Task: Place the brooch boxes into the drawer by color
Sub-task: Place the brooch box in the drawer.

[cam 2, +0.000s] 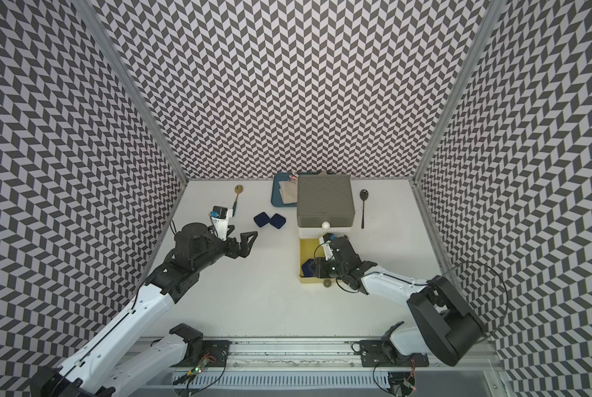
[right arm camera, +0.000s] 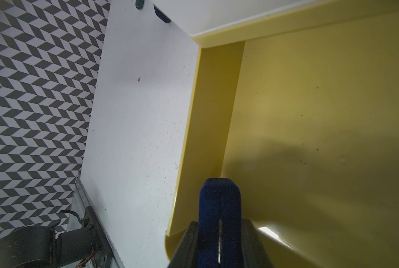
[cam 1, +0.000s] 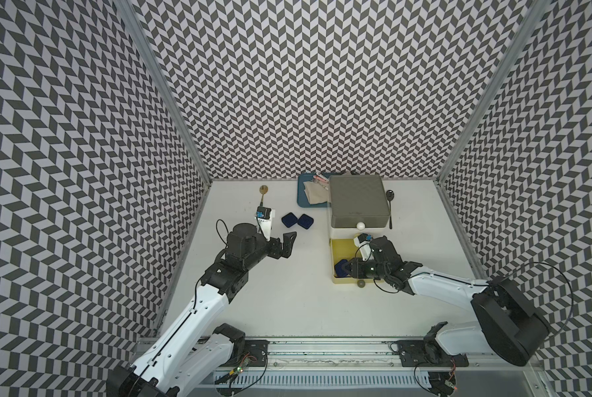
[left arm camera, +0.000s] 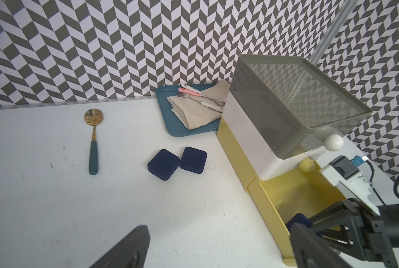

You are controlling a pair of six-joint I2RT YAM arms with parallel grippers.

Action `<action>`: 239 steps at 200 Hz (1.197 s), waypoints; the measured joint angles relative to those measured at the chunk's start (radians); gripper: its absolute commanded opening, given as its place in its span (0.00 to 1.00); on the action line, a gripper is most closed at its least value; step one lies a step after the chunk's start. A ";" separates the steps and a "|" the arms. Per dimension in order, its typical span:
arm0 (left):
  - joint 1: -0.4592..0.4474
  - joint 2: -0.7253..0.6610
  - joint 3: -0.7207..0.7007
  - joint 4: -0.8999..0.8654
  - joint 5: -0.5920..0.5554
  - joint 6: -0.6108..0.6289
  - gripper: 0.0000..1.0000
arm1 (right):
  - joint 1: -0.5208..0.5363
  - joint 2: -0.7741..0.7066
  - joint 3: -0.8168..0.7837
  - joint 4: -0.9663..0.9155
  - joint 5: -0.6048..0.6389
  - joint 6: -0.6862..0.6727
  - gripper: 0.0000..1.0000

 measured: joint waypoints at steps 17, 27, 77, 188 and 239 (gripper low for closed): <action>0.000 0.000 0.000 0.000 0.000 0.002 1.00 | 0.002 0.006 0.000 0.008 0.000 0.000 0.15; 0.000 0.000 0.000 0.000 0.000 0.002 1.00 | 0.002 0.006 0.000 0.011 0.000 0.000 0.15; 0.002 0.001 0.000 0.000 0.002 0.002 1.00 | 0.003 0.023 0.006 0.009 0.000 0.000 0.15; 0.005 0.017 0.000 0.000 0.028 0.002 1.00 | 0.005 0.005 0.056 -0.076 0.198 -0.038 0.76; 0.014 0.042 0.000 0.000 0.028 -0.010 1.00 | 0.023 -0.083 0.087 -0.166 0.272 -0.056 0.77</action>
